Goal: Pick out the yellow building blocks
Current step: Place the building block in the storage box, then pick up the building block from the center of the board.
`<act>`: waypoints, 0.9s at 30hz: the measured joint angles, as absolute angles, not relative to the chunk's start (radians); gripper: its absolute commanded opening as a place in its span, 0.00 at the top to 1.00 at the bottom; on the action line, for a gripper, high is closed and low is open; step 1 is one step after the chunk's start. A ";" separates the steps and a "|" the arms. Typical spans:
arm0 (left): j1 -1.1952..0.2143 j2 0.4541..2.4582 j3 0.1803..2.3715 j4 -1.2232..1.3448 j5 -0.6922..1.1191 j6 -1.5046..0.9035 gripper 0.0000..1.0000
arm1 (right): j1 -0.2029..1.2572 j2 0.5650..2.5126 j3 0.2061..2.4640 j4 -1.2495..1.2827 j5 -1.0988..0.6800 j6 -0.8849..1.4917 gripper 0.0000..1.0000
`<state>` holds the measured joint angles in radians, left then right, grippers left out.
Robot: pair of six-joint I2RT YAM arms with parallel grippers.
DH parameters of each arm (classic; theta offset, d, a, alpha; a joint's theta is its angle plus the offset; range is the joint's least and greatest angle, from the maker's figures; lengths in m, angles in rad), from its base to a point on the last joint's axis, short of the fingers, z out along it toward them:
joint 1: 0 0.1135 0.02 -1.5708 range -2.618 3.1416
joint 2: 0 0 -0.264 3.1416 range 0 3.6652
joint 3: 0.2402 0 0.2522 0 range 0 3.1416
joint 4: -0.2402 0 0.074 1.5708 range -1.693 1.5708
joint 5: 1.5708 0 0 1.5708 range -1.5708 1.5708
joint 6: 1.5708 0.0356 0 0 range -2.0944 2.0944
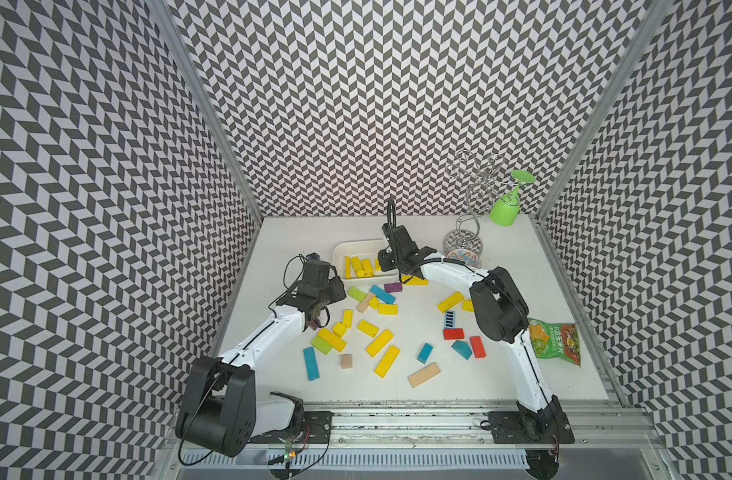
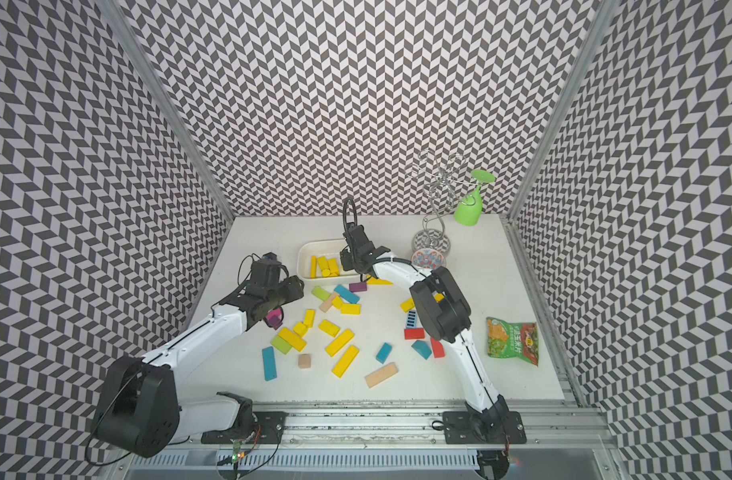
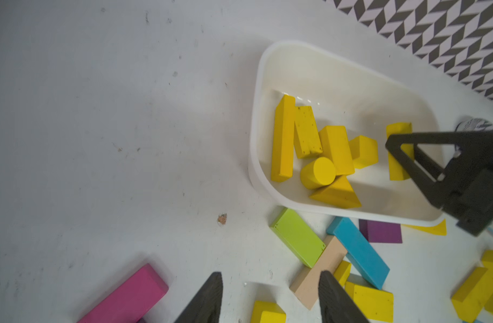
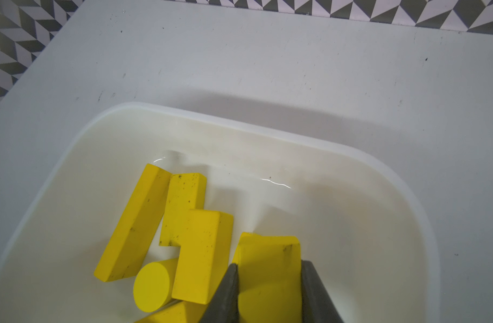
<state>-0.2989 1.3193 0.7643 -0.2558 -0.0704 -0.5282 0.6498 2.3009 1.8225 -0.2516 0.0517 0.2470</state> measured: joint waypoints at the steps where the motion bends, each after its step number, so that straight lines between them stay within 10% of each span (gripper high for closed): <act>1: -0.311 1.336 0.762 -0.256 -0.075 -0.525 0.40 | 0.649 2.301 1.822 -0.250 0.051 0.250 0.62; 15: -0.369 1.439 0.760 -0.255 -0.097 -0.495 0.33 | 0.648 2.263 1.821 -0.270 0.015 0.255 0.47; 27: -0.406 1.493 0.757 -0.255 -0.097 -0.466 0.39 | 0.658 1.755 1.412 -0.211 -0.029 0.287 0.47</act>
